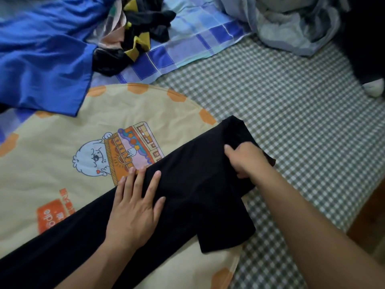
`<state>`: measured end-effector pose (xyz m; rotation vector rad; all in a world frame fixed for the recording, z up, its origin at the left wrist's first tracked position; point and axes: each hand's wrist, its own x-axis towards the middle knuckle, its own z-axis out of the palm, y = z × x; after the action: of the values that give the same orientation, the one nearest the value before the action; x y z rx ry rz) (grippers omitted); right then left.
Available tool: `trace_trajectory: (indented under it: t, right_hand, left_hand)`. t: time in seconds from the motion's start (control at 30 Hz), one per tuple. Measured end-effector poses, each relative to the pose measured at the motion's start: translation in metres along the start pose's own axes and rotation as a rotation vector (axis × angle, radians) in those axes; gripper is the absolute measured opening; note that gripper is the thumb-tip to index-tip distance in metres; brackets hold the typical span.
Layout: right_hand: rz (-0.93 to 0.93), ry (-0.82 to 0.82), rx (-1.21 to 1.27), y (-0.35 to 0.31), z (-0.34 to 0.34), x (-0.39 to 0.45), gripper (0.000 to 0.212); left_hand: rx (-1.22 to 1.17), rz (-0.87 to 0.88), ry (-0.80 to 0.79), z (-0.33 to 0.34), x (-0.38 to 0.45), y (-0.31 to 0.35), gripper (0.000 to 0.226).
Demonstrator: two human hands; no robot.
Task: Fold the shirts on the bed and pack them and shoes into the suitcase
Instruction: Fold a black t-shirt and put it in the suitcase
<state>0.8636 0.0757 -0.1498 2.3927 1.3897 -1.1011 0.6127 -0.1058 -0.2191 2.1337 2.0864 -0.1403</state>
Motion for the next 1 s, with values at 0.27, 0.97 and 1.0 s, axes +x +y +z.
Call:
trace_trajectory:
  t: [0.27, 0.97, 1.0]
  right_hand:
    - [-0.114, 0.026, 0.510, 0.009, 0.012, -0.028, 0.029]
    - [-0.088, 0.091, -0.115, 0.048, 0.047, -0.077, 0.049]
    - [-0.045, 0.042, -0.058, 0.053, 0.045, -0.077, 0.046]
  left_hand:
    - [-0.022, -0.004, -0.013, 0.002, 0.001, 0.000, 0.067]
    - [-0.031, -0.009, -0.009, 0.004, 0.003, 0.001, 0.067]
    - [-0.027, -0.008, -0.010, 0.004, 0.003, 0.001, 0.067]
